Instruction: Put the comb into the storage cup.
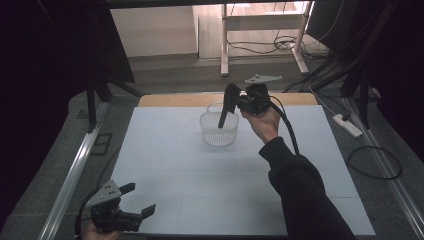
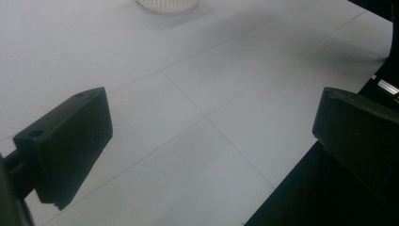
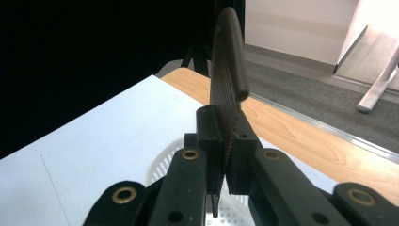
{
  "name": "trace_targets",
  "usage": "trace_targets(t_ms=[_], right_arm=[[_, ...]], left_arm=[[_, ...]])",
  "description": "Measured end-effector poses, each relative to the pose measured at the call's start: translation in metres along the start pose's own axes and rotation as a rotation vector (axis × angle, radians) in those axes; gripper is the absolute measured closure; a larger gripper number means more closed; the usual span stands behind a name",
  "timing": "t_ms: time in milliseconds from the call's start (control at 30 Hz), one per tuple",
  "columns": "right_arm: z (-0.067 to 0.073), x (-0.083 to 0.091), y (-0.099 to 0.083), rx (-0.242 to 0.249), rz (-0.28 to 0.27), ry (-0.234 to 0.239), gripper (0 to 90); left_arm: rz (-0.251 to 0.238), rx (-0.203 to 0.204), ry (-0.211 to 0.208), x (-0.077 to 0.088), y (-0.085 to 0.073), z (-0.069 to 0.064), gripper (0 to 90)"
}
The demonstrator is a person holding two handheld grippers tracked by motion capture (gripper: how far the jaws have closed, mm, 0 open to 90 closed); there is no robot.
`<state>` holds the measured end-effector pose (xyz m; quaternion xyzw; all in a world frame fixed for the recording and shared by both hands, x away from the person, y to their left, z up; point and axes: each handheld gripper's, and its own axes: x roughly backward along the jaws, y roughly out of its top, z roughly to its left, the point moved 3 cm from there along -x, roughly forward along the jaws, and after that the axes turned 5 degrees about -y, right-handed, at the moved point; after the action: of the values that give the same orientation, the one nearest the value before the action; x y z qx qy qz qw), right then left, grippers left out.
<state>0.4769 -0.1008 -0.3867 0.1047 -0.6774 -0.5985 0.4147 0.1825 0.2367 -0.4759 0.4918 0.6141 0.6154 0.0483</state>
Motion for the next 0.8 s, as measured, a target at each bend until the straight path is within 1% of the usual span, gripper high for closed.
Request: trace_targets(t_ms=[267,500,700,733,800], right_arm=[[0.001,-0.012,-0.015,-0.011,0.015,-0.003,86.2],[0.000,-0.020,-0.025,-0.019,0.023,-0.007,86.1],[-0.002,-0.026,-0.033,-0.049,0.034,-0.005,86.0],[-0.002,-0.027,-0.034,-0.053,0.029,-0.002,86.0],[-0.004,-0.028,-0.036,-0.074,0.027,0.009,86.0]], left_arm=[[0.014,-0.005,0.009,0.000,-0.001,0.000,0.0],[0.019,-0.005,0.016,0.001,-0.002,0.001,0.0],[0.027,-0.009,0.014,0.000,-0.002,0.001,0.0],[0.029,-0.010,0.014,0.000,-0.002,0.001,0.0],[0.029,-0.011,0.014,0.000,-0.002,0.001,0.0]])
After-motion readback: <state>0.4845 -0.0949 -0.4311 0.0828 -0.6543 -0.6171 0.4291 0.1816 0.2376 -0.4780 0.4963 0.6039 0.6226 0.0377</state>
